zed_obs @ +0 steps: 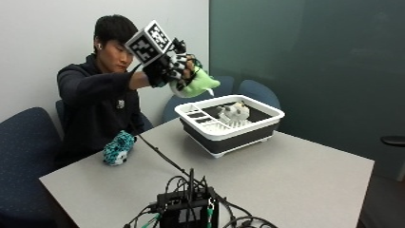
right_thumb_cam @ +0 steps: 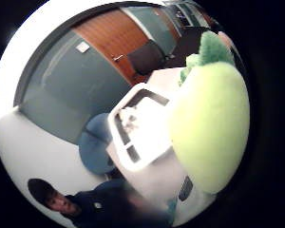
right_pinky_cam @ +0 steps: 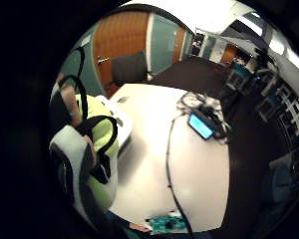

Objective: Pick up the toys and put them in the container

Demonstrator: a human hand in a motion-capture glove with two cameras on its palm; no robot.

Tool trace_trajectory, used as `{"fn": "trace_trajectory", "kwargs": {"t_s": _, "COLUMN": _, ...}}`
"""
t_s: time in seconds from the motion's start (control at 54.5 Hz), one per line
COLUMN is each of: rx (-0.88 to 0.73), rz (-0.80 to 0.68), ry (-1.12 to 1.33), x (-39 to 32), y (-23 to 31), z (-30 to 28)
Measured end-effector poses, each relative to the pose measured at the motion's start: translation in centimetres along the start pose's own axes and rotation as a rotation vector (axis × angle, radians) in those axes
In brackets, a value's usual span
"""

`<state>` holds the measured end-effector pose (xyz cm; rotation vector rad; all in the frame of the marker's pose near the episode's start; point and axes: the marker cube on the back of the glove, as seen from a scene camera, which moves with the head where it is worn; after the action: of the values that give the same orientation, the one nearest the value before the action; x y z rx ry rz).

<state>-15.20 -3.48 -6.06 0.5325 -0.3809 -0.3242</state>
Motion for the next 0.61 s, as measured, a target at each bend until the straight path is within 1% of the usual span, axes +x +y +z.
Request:
{"fn": "trace_trajectory", "kwargs": {"t_s": 0.128, "rx": -0.031, "rz": -0.065, "ry": -0.018, "x": -5.5, "y": -2.1, "z": 3.9}}
{"fn": "trace_trajectory", "kwargs": {"t_s": 0.202, "rx": -0.084, "rz": -0.033, "ry": -0.023, "x": -6.4, "y": -3.3, "z": 6.3}}
{"fn": "trace_trajectory", "kwargs": {"t_s": 0.257, "rx": -0.196, "rz": 0.063, "ry": -0.037, "x": -5.7, "y": -4.6, "z": 7.8}}
{"fn": "trace_trajectory", "kwargs": {"t_s": 0.293, "rx": -0.292, "rz": 0.095, "ry": -0.016, "x": -6.2, "y": -4.4, "z": 9.2}}
{"fn": "trace_trajectory", "kwargs": {"t_s": 0.349, "rx": -0.422, "rz": 0.076, "ry": 0.007, "x": -7.6, "y": -3.3, "z": 11.3}}
{"fn": "trace_trajectory", "kwargs": {"t_s": 0.385, "rx": -0.469, "rz": 0.05, "ry": -0.001, "x": -7.9, "y": -2.9, "z": 11.9}}
{"fn": "trace_trajectory", "kwargs": {"t_s": 0.477, "rx": -0.445, "rz": -0.005, "ry": 0.012, "x": -8.6, "y": -1.7, "z": 12.2}}
{"fn": "trace_trajectory", "kwargs": {"t_s": 0.605, "rx": -0.365, "rz": -0.004, "ry": 0.003, "x": -6.1, "y": -1.9, "z": 9.4}}
